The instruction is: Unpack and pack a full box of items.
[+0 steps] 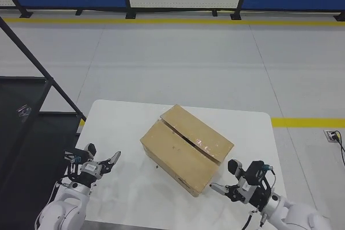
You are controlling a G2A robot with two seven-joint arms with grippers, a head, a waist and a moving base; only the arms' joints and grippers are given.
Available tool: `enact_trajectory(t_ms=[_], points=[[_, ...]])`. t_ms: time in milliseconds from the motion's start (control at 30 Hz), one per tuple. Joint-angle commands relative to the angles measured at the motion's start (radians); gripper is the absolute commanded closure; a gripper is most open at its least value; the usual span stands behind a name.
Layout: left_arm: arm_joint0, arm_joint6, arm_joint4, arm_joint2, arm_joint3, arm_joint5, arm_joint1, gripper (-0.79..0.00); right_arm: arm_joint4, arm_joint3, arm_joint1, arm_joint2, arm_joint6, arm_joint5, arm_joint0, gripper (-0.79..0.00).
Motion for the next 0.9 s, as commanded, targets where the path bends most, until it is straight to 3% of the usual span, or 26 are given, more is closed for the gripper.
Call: enact_trajectory(t_ms=[0,133,333,433,533,867], points=[[-0.004,-0.001,0.001,0.005,0.0,-0.003,0.0,-0.785,0.012,0.001,0.0,0.0,0.019,-0.001,0.002,-0.785],[-0.01,0.001,0.004,0.01,0.003,-0.005,-0.001,-0.785,-0.024,0.002,0.0,0.001,0.001,0.016,0.002,-0.785],[-0.006,0.013,-0.006,0.007,0.014,-0.005,-0.001,-0.785,-0.395,-0.024,0.0,-0.058,-0.182,0.054,-0.04,-0.785],[-0.007,0.013,-0.008,0.008,0.017,-0.003,-0.001,-0.785,-0.587,-0.017,-0.001,-0.108,-0.277,0.126,-0.078,-0.785],[-0.01,0.011,-0.006,0.011,0.019,0.0,-0.002,-0.785,-0.705,-0.006,-0.006,-0.157,-0.296,0.225,-0.095,-0.785],[-0.021,0.013,-0.009,0.018,0.028,-0.002,-0.003,-0.785,-0.775,0.016,-0.019,-0.243,-0.232,0.356,-0.078,-0.785]])
